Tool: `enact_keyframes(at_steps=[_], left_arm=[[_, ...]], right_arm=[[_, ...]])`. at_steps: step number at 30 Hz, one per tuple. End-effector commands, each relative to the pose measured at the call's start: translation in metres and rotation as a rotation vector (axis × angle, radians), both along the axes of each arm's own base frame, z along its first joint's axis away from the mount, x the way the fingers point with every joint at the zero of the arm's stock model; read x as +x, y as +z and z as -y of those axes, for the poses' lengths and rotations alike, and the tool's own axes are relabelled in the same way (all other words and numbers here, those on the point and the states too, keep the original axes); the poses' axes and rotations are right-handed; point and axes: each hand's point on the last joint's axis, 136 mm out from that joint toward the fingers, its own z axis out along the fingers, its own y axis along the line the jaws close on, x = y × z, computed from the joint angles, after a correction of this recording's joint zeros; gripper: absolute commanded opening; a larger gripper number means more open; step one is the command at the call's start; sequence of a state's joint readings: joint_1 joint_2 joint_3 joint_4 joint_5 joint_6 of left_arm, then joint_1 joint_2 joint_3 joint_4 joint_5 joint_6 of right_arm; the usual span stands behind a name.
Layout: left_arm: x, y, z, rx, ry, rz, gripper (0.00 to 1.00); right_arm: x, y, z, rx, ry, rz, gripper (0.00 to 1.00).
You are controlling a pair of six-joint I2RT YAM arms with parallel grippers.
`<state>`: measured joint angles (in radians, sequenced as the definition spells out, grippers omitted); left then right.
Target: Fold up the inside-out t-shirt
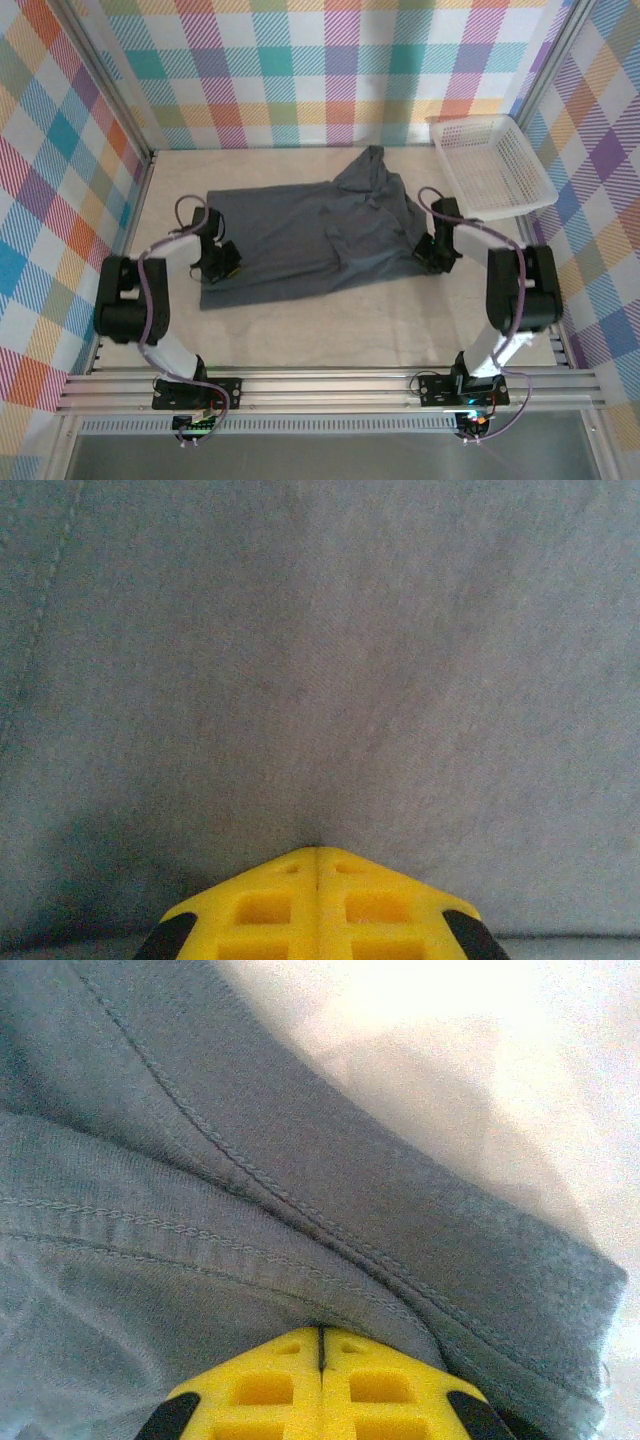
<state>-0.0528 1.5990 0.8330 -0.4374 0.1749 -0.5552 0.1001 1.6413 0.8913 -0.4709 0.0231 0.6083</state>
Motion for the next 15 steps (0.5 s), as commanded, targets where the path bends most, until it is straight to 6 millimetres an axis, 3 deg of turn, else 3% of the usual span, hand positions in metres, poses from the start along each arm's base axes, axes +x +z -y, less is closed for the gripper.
enact_keyframes(at_steps=[1, 3, 5, 7, 8, 9, 12, 14, 15], left_arm=[[-0.079, -0.016, -0.002, 0.005, 0.053, -0.156, 0.0], [-0.095, -0.008, 0.001, -0.002, 0.066, -0.12, 0.0], [-0.098, 0.008, 0.001, -0.006, 0.063, -0.064, 0.0], [-0.09, 0.033, 0.003, -0.014, 0.038, 0.019, 0.17], [-0.084, 0.049, 0.004, -0.019, 0.023, 0.078, 0.32], [-0.077, 0.066, 0.004, -0.018, 0.016, 0.14, 0.41], [-0.051, 0.107, 0.005, -0.015, -0.004, 0.286, 0.45], [-0.032, 0.123, 0.01, -0.019, -0.028, 0.329, 0.46], [-0.024, 0.127, 0.012, -0.021, -0.04, 0.337, 0.47]], right_arm=[[-0.08, -0.021, 0.007, 0.024, -0.076, -0.169, 0.0], [-0.107, -0.016, 0.007, 0.045, -0.115, -0.169, 0.0], [-0.118, -0.004, 0.003, 0.076, -0.13, -0.137, 0.0], [-0.109, 0.02, 0.001, 0.085, -0.097, -0.051, 0.0], [-0.095, 0.04, -0.002, 0.083, -0.058, 0.027, 0.0], [-0.078, 0.061, -0.007, 0.076, -0.011, 0.11, 0.07], [-0.018, 0.114, -0.029, 0.018, 0.131, 0.288, 0.26], [0.02, 0.132, -0.056, -0.009, 0.221, 0.334, 0.29], [0.037, 0.131, -0.067, -0.011, 0.24, 0.329, 0.3]])
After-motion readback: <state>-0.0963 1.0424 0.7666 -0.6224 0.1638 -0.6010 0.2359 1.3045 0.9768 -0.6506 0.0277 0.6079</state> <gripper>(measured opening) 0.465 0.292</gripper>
